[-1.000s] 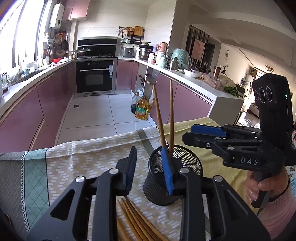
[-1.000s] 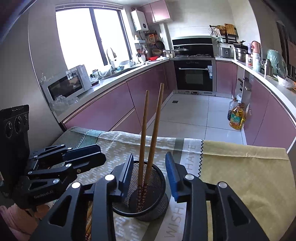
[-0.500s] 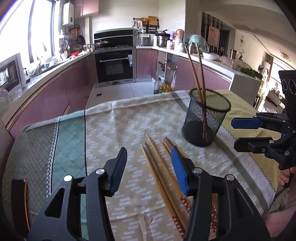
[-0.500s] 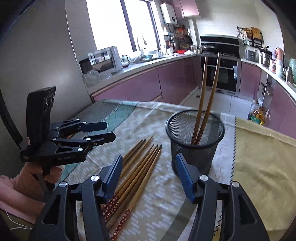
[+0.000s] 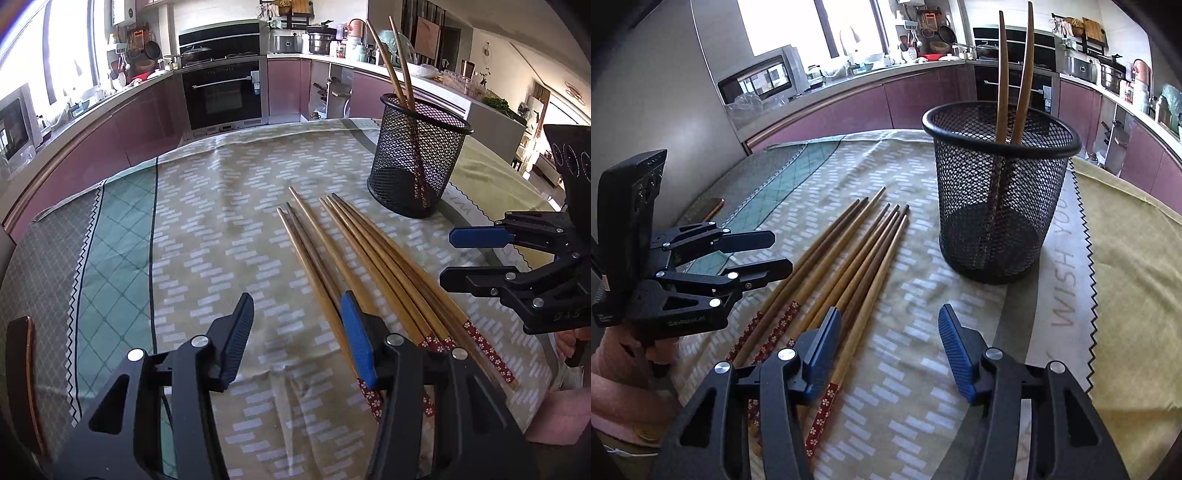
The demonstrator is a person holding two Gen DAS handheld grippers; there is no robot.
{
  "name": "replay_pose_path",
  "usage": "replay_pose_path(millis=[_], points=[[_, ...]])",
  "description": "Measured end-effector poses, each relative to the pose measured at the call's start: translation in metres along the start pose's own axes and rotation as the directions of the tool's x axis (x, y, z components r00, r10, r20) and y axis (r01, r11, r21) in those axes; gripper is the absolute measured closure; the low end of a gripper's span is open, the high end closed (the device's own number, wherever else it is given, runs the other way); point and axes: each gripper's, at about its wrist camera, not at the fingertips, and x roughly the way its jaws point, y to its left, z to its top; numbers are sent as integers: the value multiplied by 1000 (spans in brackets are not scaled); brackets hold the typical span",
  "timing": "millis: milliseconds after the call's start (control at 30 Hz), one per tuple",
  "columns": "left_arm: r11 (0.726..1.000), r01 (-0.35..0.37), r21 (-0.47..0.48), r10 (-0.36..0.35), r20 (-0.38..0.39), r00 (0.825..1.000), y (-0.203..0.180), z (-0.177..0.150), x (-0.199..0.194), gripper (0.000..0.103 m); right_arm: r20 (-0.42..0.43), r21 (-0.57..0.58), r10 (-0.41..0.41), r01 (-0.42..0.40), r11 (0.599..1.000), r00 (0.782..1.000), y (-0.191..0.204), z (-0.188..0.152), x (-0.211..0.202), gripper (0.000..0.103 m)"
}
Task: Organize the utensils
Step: 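Close the left gripper on a chopstick while the right gripper grasps another chopstick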
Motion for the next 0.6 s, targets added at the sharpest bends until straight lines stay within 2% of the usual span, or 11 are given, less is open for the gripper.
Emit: replay_pose_path(millis=[133, 400, 600], points=[[1000, 2, -2, -2, -12, 1000, -1, -1, 3, 55, -15, -8, -18, 18, 1000, 1000, 3, -1, 4, 55], [1000, 1, -16, -2, -28, 1000, 4, -3, 6, 54, -23, -36, -45, 44, 998, 999, 8, 0, 8, 58], [1000, -2, -11, 1, -40, 999, 4, -3, 9, 56, -31, -43, -65, 64, 997, 997, 10, 4, 10, 67]])
